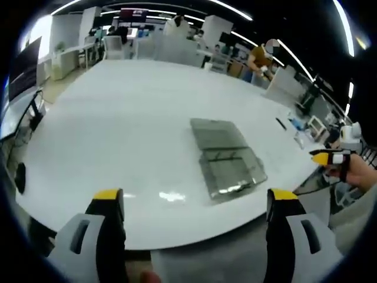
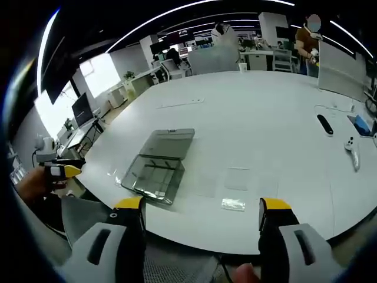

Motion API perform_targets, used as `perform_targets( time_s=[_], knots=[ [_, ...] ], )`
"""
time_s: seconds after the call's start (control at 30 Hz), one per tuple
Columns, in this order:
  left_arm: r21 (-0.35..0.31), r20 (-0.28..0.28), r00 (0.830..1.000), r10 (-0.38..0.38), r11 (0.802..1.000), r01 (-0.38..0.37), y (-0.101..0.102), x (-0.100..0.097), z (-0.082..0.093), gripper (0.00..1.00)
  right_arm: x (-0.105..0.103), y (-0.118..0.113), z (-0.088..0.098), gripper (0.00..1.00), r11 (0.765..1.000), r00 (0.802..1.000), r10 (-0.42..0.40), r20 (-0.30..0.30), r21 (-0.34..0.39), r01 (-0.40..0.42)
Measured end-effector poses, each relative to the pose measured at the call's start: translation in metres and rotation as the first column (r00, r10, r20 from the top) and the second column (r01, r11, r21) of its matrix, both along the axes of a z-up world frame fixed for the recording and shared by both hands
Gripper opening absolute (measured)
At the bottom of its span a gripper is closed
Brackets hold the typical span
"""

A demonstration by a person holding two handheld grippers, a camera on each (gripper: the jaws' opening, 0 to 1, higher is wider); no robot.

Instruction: Insert the divider into the dual guide fixture by aligning both edges with the guide slots and pushing it downward to the bottom, including one-sided entry, uneven engagement, binding, and posture correction.

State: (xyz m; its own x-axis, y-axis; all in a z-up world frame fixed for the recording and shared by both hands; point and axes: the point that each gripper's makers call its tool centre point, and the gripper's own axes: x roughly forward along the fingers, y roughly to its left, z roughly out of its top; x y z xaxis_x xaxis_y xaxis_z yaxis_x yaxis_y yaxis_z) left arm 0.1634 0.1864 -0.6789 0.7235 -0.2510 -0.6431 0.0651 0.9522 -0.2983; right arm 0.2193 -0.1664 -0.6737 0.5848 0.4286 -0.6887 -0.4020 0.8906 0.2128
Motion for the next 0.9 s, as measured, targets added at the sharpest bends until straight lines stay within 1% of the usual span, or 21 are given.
perform_targets(
  time_s=[0.07, 0.57, 0.9],
  knots=[
    [-0.015, -0.006, 1.000, 0.005, 1.000, -0.005, 0.0000, -0.0005, -0.0018, 0.99, -0.0004, -0.0006, -0.0004, 0.77, 1.000, 1.000, 0.000, -0.001, -0.002, 0.000],
    [0.004, -0.014, 1.000, -0.008, 1.000, 0.008, -0.0012, -0.0008, -0.0070, 0.99, -0.0013, -0.0065, -0.0040, 0.76, 1.000, 1.000, -0.010, -0.009, -0.015, 0.010],
    [0.002, -0.023, 1.000, -0.006, 1.000, 0.006, -0.0017, -0.0017, -0.0102, 0.99, -0.0011, -0.0085, -0.0053, 0.76, 1.000, 1.000, -0.014, -0.015, -0.020, 0.014]
  ],
)
